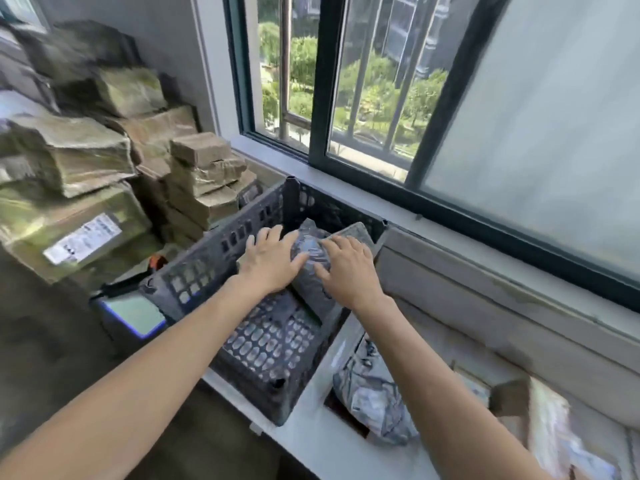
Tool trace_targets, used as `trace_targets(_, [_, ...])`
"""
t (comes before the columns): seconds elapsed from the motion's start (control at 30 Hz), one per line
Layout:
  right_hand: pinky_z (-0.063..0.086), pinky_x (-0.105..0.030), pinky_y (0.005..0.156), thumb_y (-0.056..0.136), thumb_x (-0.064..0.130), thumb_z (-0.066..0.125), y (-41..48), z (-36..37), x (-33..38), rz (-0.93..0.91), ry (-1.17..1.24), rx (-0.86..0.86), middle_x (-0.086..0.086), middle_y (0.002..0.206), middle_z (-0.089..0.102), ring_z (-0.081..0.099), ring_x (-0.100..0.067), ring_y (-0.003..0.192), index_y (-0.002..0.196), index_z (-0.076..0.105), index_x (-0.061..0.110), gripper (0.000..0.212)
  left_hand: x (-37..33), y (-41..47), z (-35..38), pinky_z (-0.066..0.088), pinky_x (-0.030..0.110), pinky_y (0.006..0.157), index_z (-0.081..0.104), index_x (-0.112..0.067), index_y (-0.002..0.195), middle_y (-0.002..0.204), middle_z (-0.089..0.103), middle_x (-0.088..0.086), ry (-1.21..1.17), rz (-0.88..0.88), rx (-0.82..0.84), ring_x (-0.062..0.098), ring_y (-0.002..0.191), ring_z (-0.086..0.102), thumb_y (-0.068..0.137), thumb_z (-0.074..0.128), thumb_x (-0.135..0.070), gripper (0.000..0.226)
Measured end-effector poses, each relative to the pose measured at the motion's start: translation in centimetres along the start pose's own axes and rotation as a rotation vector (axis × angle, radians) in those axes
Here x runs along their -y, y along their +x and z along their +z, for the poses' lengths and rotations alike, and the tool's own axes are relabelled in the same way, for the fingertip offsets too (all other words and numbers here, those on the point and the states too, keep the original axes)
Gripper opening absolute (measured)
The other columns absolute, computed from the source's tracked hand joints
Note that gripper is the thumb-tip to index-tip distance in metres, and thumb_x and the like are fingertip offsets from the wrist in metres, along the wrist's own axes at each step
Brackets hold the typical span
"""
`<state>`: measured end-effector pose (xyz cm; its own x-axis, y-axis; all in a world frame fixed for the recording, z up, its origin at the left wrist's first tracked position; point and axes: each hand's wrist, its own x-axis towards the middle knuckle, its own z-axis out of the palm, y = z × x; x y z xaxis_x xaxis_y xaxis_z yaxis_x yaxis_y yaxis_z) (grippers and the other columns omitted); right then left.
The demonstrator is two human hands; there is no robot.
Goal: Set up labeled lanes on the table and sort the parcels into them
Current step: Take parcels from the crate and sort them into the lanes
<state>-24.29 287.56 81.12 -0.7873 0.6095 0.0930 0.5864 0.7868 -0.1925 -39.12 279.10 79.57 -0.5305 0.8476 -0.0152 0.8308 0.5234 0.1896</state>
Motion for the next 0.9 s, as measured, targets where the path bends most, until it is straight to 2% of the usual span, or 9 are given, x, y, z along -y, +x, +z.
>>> trace_targets(0.23, [0.032,-0.041,0.111,0.096,0.041,0.053,4.7,6.0,4.3,-0.056,0.032,0.118,-0.006,0.142,0.051,0.040,-0.028,0.136,0.140,0.050,0.015,0.051,5.6,0.9,2.6,0.032,0.049,0.111,0.042,-0.026,0.145,0.147,0.044,0.011,-0.074,-0.130,0.139,0.036,0.134,0.039,0.097,0.046,-0.050,0.054])
trace_targets(0.37, [0.040,-0.040,0.104,0.093,0.032,0.057,7.5,9.2,5.9,0.005,0.192,0.168,-0.010,0.140,0.055,0.047,-0.030,0.130,0.145,0.046,0.013,0.056,7.7,1.3,4.0,0.034,0.050,0.109,0.041,-0.021,0.147,0.149,0.041,0.011,-0.203,-0.246,0.255,0.035,0.134,0.039,0.101,0.043,-0.037,0.049])
trace_targets(0.43, [0.040,-0.043,0.107,0.091,0.032,0.059,9.4,11.0,6.5,0.052,0.270,0.212,-0.013,0.149,0.047,0.042,-0.031,0.136,0.154,0.032,0.010,0.071,8.6,1.2,4.5,0.037,0.049,0.108,0.039,-0.022,0.148,0.149,0.041,0.011,-0.250,-0.273,0.249,0.035,0.133,0.041,0.101,0.042,-0.035,0.049])
trace_targets(0.53, [0.028,-0.048,0.119,0.086,0.042,0.069,13.1,13.7,7.1,0.162,0.368,0.308,-0.013,0.163,0.023,0.024,-0.034,0.149,0.160,0.007,0.009,0.101,9.6,1.1,4.9,0.042,0.049,0.106,0.033,-0.024,0.151,0.151,0.040,0.009,-0.365,-0.320,0.199,0.033,0.133,0.044,0.100,0.044,-0.034,0.054])
trace_targets(0.63, [0.018,-0.052,0.122,0.079,0.059,0.074,16.1,16.5,7.1,0.197,0.260,0.438,-0.014,0.167,0.006,0.010,-0.036,0.152,0.160,-0.004,0.013,0.122,10.3,0.8,5.2,0.044,0.048,0.104,0.033,-0.023,0.151,0.149,0.043,0.009,-0.417,-0.348,0.159,0.032,0.131,0.047,0.099,0.045,-0.034,0.054])
trace_targets(0.7, [0.017,-0.055,0.120,0.076,0.062,0.075,16.9,18.3,7.2,0.176,0.210,0.502,-0.014,0.167,0.001,0.007,-0.038,0.152,0.160,-0.007,0.016,0.126,10.7,0.8,5.7,0.045,0.047,0.103,0.034,-0.022,0.150,0.146,0.045,0.010,-0.423,-0.353,0.166,0.032,0.129,0.048,0.099,0.045,-0.033,0.053])
trace_targets(0.8, [0.021,-0.055,0.118,0.077,0.058,0.075,17.4,20.2,7.4,0.122,0.141,0.478,-0.016,0.164,0.005,0.011,-0.040,0.149,0.159,-0.006,0.015,0.123,11.0,1.1,6.6,0.044,0.047,0.104,0.036,-0.023,0.149,0.145,0.046,0.009,-0.447,-0.368,0.183,0.032,0.128,0.049,0.099,0.045,-0.035,0.053])
trace_targets(0.9, [0.020,-0.052,0.119,0.076,0.060,0.075,17.0,20.7,7.3,0.184,0.147,0.476,-0.020,0.164,0.003,0.009,-0.040,0.149,0.159,-0.009,0.012,0.127,10.9,1.5,7.4,0.045,0.043,0.099,0.043,-0.024,0.143,0.137,0.051,0.008,-0.460,-0.386,0.180,0.031,0.123,0.053,0.097,0.048,-0.035,0.047])
